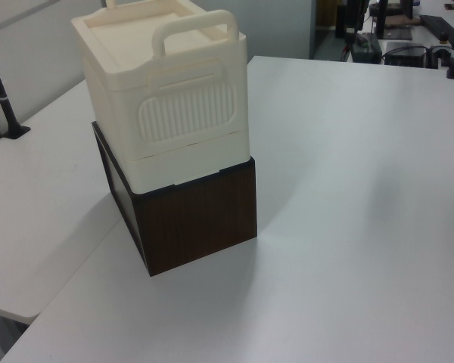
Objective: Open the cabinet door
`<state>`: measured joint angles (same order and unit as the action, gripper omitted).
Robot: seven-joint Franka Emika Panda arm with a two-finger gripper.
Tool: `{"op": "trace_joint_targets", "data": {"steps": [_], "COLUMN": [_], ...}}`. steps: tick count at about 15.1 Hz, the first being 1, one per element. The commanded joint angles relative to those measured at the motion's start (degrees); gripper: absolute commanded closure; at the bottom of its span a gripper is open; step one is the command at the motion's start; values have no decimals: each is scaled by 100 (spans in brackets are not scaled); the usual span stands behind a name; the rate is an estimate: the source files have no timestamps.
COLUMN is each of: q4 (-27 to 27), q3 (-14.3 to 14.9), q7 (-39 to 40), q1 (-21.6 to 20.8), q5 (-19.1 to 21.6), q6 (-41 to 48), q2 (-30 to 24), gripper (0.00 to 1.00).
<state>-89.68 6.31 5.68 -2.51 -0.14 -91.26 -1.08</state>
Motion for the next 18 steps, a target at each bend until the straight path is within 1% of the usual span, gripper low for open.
{"op": "trace_joint_targets", "data": {"steps": [1, 18], "q4": [-94, -93], "q3": [20, 20], "q7": [21, 91], "q1": [-48, -22], "q5": [75, 84], "q6": [-120, -111], "q2": [-41, -41], "gripper": [0, 0]}}
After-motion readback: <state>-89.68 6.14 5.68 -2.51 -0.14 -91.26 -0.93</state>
